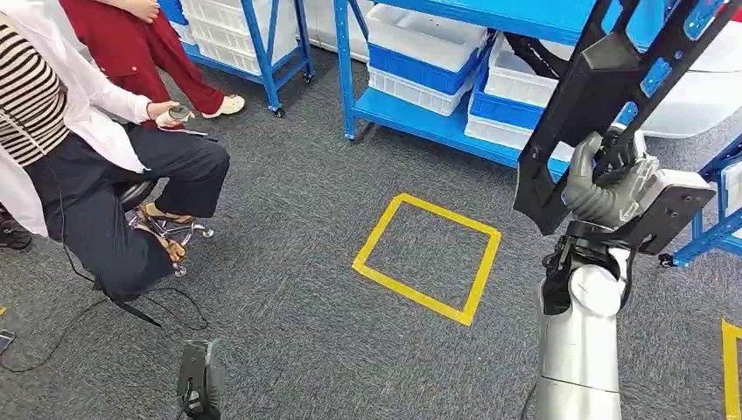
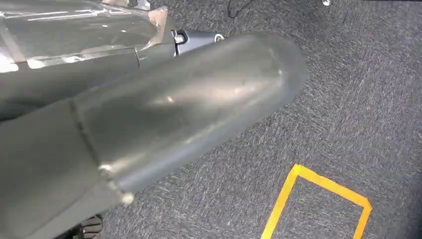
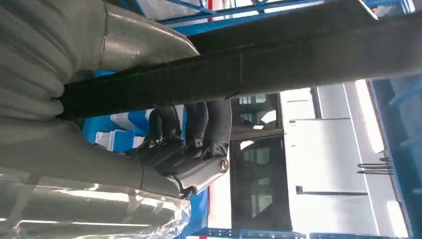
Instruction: Take the parts from the cabinet and place them on the table.
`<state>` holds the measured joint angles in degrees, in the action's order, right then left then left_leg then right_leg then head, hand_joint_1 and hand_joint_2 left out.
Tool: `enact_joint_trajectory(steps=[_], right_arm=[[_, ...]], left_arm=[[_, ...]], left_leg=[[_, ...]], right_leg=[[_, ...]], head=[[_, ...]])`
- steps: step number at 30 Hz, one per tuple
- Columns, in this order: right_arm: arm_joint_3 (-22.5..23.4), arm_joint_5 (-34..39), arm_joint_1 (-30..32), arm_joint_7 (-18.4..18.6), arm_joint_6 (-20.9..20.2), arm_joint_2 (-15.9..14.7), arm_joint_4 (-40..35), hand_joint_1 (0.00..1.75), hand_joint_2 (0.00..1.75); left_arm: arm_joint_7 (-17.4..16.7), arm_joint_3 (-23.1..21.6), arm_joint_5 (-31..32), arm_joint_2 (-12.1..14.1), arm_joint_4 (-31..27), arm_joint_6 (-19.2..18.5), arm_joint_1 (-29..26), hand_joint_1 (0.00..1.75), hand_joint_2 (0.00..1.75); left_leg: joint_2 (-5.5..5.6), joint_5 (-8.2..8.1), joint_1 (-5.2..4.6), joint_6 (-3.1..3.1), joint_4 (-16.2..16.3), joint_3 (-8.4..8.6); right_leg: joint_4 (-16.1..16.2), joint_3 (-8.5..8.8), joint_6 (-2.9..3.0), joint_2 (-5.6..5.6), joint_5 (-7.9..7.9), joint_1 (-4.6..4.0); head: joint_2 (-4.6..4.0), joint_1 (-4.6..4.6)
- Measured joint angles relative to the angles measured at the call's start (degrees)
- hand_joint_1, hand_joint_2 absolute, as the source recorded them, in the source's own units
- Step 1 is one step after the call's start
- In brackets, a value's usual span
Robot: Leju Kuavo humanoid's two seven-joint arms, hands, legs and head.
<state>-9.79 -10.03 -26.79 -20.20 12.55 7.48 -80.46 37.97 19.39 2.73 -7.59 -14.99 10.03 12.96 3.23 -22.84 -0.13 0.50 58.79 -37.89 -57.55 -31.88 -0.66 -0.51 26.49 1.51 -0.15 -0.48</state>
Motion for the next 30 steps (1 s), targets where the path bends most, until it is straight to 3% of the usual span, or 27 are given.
enact_joint_trajectory(steps=[1,3,4,5,6,8,9,10,14,15,16,17,19,20,21,22,23,24,25,28,29,30], right_arm=[[-0.02,-0.11,-0.03,-0.04,-0.04,0.07,0.07,1.75,1.75],[-0.02,-0.17,-0.02,-0.09,-0.15,0.04,0.39,1.75,1.75],[-0.02,-0.24,-0.01,-0.11,-0.2,0.04,0.55,1.75,1.75],[-0.02,-0.31,0.0,-0.11,-0.26,0.07,0.79,1.75,1.75],[-0.02,-0.41,-0.01,-0.11,-0.37,0.09,0.96,1.75,1.75],[-0.04,-0.44,-0.03,-0.13,-0.46,0.17,1.11,1.75,1.75],[-0.07,-0.48,-0.11,-0.15,-0.52,0.22,1.14,1.75,1.75],[-0.07,-0.59,-0.17,-0.2,-0.55,0.31,1.14,1.75,1.75],[-0.26,-1.31,-0.13,-0.83,-0.72,0.79,1.4,1.75,1.75],[-0.26,-1.53,0.04,-1.09,-0.72,0.85,1.42,1.75,1.75],[-0.26,-1.86,0.25,-1.22,-0.72,0.85,1.49,1.75,1.75],[-0.26,-1.95,0.58,-1.38,-0.72,0.87,1.53,1.75,1.75],[-0.26,-1.99,1.59,-1.46,-0.7,0.63,1.68,1.75,1.75],[-0.22,-1.99,2.12,-1.53,-0.68,0.57,1.7,1.75,1.75],[-0.17,-1.97,2.54,-1.64,-0.7,0.44,1.7,1.75,1.75],[-0.13,-1.95,2.7,-1.71,-0.68,0.42,1.68,1.75,1.75],[-0.13,-1.95,2.68,-1.77,-0.72,0.42,1.66,1.75,1.75],[-0.13,-1.95,2.64,-1.84,-0.72,0.39,1.64,1.75,1.75],[-0.13,-1.9,2.66,-1.84,-0.76,0.37,1.66,1.75,1.75],[-0.42,-1.86,2.97,-1.84,-1.11,0.55,1.66,1.75,1.75],[-0.48,-1.86,2.96,-1.84,-1.14,0.7,1.66,1.75,1.75],[-0.52,-1.79,2.91,-1.84,-1.14,0.96,1.64,1.75,1.75]], left_arm=[[0.04,0.0,0.0,0.0,0.0,0.09,0.09,0.0,0.0],[0.13,0.0,-0.15,0.0,0.0,0.26,0.19,0.0,0.0],[0.15,0.0,-0.24,0.0,0.0,0.33,0.12,0.0,0.0],[0.17,0.0,-0.31,0.0,0.0,0.48,0.08,0.0,0.0],[0.17,0.0,-0.35,0.0,0.0,0.63,0.08,0.0,0.0],[0.26,0.02,-0.35,0.17,0.0,0.74,0.12,0.0,0.0],[0.31,0.02,-0.35,0.22,0.0,0.74,0.19,0.0,0.0],[0.33,0.0,-0.35,0.2,0.0,0.74,0.36,0.0,0.0],[0.87,0.22,-0.94,0.22,0.0,0.83,0.09,0.0,0.0],[0.96,0.35,-0.96,0.13,0.0,0.85,-0.01,0.0,0.0],[1.16,0.5,-0.94,0.09,0.0,0.9,0.08,0.0,0.0],[1.18,0.61,-0.94,0.13,0.0,0.92,0.13,0.0,0.0],[1.18,0.66,-0.76,0.02,0.0,0.92,0.04,0.0,0.0],[1.18,0.66,-0.68,-0.02,0.0,0.92,-0.07,0.0,0.0],[1.18,0.68,-0.68,-0.13,0.0,0.94,-0.16,0.0,0.0],[1.18,0.68,-0.79,-0.2,0.0,1.03,-0.19,0.0,0.0],[1.18,0.68,-1.01,-0.28,0.0,1.31,-0.22,0.0,0.0],[1.22,0.7,-1.03,-0.35,0.0,1.51,-0.22,0.0,0.0],[1.36,0.74,-1.16,-0.35,0.0,1.77,-0.2,0.0,0.0],[1.77,1.03,-1.66,-0.35,0.0,2.03,-0.59,0.0,0.0],[1.81,1.07,-1.7,-0.3,0.0,2.03,-0.85,0.0,0.0],[1.84,1.18,-1.73,0.07,0.0,2.08,-1.03,0.0,0.0]], left_leg=[[-1.36,-2.38,0.11,-0.35,3.03,-1.11],[-2.47,-7.03,0.57,-1.09,12.19,-4.82],[-2.66,-8.38,0.76,-1.4,15.94,-6.28],[-2.84,-8.45,0.9,-1.55,17.07,-6.54],[-3.0,-7.49,1.0,-1.62,15.67,-5.52],[-3.65,-3.5,1.18,-1.5,6.67,-0.05],[-5.17,-1.84,1.15,-1.18,1.11,3.3],[-6.4,-2.77,0.39,-0.94,-0.55,3.88],[-4.4,-1.8,-0.05,0.8,-1.0,3.0],[-4.15,-1.28,0.49,1.44,-1.51,3.32],[-3.73,-0.98,0.43,1.94,-1.65,3.15],[-3.32,-0.84,0.43,2.15,-1.64,2.91],[-2.19,-0.58,0.34,2.46,-1.62,2.5],[-1.55,-0.39,0.3,2.42,-1.61,2.31],[-0.82,-0.25,0.29,2.31,-1.57,2.17],[-0.18,-0.15,0.29,2.16,-1.5,2.1],[0.48,-0.06,0.3,2.01,-1.39,2.08],[0.98,-0.03,0.31,1.94,-1.19,2.05],[1.31,-0.06,0.08,1.61,-0.96,1.73],[2.32,0.6,0.28,0.48,-1.06,0.98],[2.7,0.79,0.3,0.16,-1.15,0.85],[2.54,0.41,0.51,0.1,-0.71,0.35]], right_leg=[[0.0,-0.17,0.43,0.24,-0.2,0.03],[-0.03,-0.45,0.57,0.94,-0.34,-0.17],[-0.07,-0.62,0.73,1.4,-0.45,-0.22],[-0.08,-0.72,0.71,1.81,-0.46,-0.22],[-0.09,-0.8,0.59,2.13,-0.54,-0.21],[-0.11,-0.76,0.49,2.86,-0.6,-0.18],[-0.16,-0.7,0.41,3.21,-0.61,-0.27],[-0.26,-0.97,0.19,3.6,-0.71,-0.9],[0.04,-1.06,-1.2,5.1,-1.05,-1.05],[-0.73,-2.0,-1.47,4.16,-0.35,-0.8],[-2.9,-2.77,-1.16,2.45,1.25,-0.74],[-7.19,-4.5,-0.71,1.52,3.36,-0.68],[-16.37,-8.66,-0.44,0.91,6.79,-0.67],[-18.55,-9.58,-0.74,0.76,7.18,-0.69],[-17.74,-9.09,-1.09,0.74,6.53,-0.67],[-14.16,-7.15,-1.59,0.69,4.92,-0.66],[-8.36,-4.05,-2.1,0.33,2.64,-0.57],[-3.07,-1.3,-2.37,-0.74,0.82,-0.34],[-0.54,-0.42,-2.15,-2.87,1.27,-0.18],[-0.52,-0.37,-1.43,-1.63,0.66,-0.79],[-0.41,-0.27,-1.04,-1.18,0.4,-0.6],[-0.03,-0.15,-0.54,-0.54,0.04,0.35]], head=[[0.0,-0.61],[0.0,-0.55],[0.0,-0.63],[0.0,-0.57],[0.0,-0.61],[0.0,-0.59],[0.0,-0.61],[0.0,-0.61],[0.0,-0.48],[0.0,-0.35],[0.0,-0.28],[0.0,-0.13],[0.0,-0.06],[0.0,-0.04],[0.0,-0.09],[0.0,-0.02],[0.0,0.02],[0.0,0.02],[0.0,0.04],[0.0,-0.04],[0.0,0.04],[0.0,-0.02]])
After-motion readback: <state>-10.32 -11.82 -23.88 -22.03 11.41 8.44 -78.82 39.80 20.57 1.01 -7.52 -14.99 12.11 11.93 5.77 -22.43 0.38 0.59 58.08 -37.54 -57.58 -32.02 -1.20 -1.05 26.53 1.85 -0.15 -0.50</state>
